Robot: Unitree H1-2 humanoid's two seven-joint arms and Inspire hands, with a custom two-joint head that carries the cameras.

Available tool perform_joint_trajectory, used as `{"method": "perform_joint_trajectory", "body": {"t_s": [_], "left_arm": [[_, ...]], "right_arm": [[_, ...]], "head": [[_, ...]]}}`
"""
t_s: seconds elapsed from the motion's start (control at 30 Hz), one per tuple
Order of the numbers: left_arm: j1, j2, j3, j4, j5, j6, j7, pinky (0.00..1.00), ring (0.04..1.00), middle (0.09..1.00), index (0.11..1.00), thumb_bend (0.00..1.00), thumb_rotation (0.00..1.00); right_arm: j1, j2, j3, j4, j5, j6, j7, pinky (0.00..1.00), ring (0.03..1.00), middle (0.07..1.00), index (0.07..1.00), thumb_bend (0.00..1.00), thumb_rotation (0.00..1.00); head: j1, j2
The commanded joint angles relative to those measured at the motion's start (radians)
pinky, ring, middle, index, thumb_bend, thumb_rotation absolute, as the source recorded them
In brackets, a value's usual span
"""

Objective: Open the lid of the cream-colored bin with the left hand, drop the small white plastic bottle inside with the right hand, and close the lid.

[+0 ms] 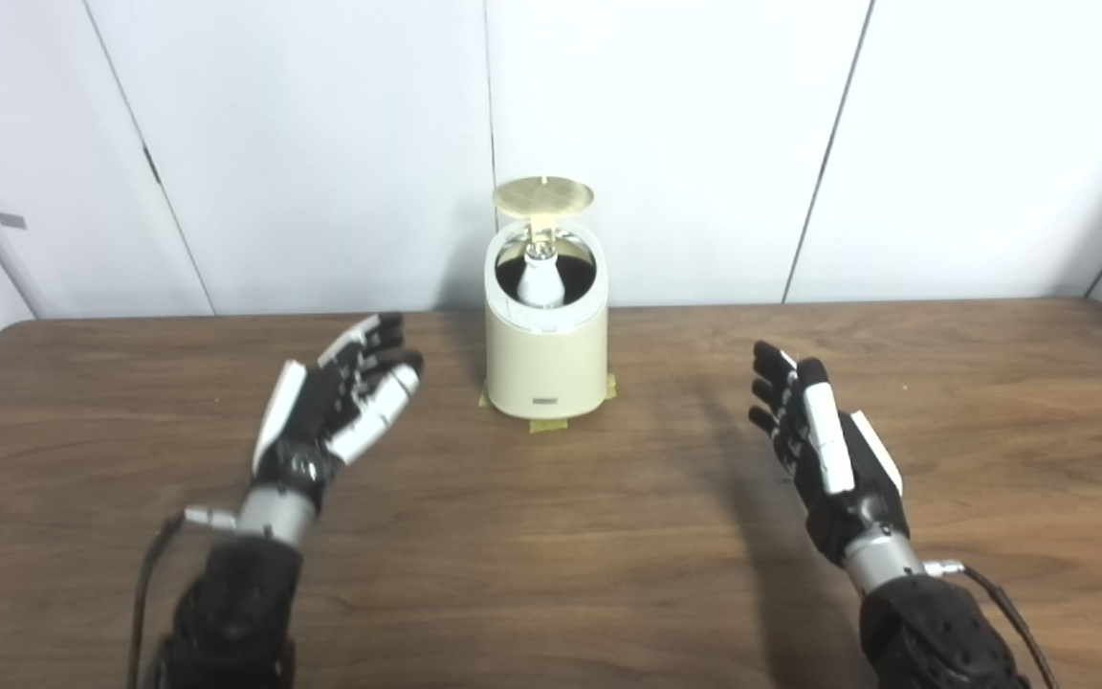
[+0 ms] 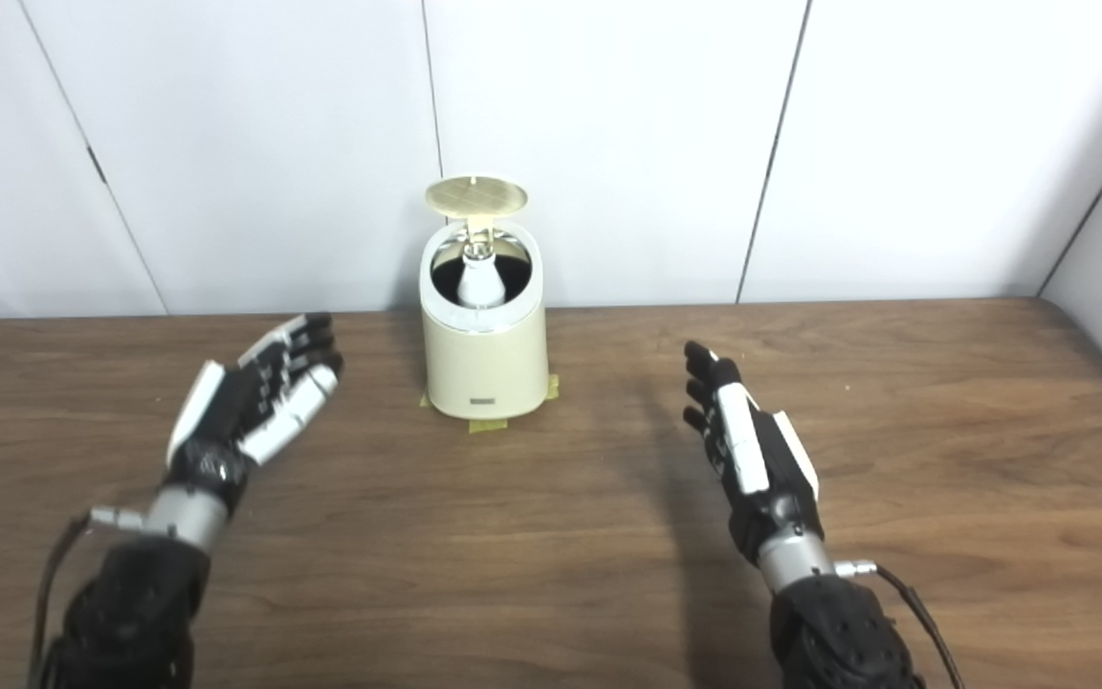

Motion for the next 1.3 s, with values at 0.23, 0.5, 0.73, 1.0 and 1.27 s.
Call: {"method": "perform_joint_trajectory", "body": {"t_s": [0.23,0.5,0.73,1.0,1.27], "left_arm": [[-0.182,0.000,0.078,0.118,-0.181,-0.068,-0.001,0.94,0.940,0.942,0.945,0.58,0.81],[-0.314,0.024,0.034,0.250,-0.159,-0.097,0.008,0.93,0.933,0.928,0.940,0.51,0.82],[-0.414,0.040,-0.017,0.383,-0.132,-0.145,0.006,0.91,0.915,0.908,0.921,0.53,0.78],[-0.520,0.055,-0.073,0.504,-0.093,-0.186,-0.001,0.88,0.911,0.902,0.902,0.51,0.82],[-0.598,0.067,-0.139,0.574,-0.021,-0.209,-0.004,0.87,0.904,0.880,0.882,0.49,0.84]], "right_arm": [[0.030,0.021,-0.024,-0.037,0.064,-0.079,0.007,0.92,0.954,0.929,0.903,0.64,1.00],[0.061,0.023,-0.009,0.015,0.056,-0.140,0.008,0.92,0.957,0.922,0.907,0.62,1.00],[0.061,0.015,-0.016,0.056,0.077,-0.172,0.021,0.94,0.949,0.907,0.905,0.62,1.00],[0.061,0.005,-0.008,0.085,0.073,-0.215,0.024,0.94,0.953,0.908,0.906,0.62,1.00],[0.055,-0.033,0.032,0.104,0.011,-0.224,0.027,0.94,0.957,0.925,0.926,0.62,1.00]], "head": [[0.025,-0.041],[0.039,-0.103],[0.036,-0.141],[0.035,-0.155],[0.030,-0.154]]}}
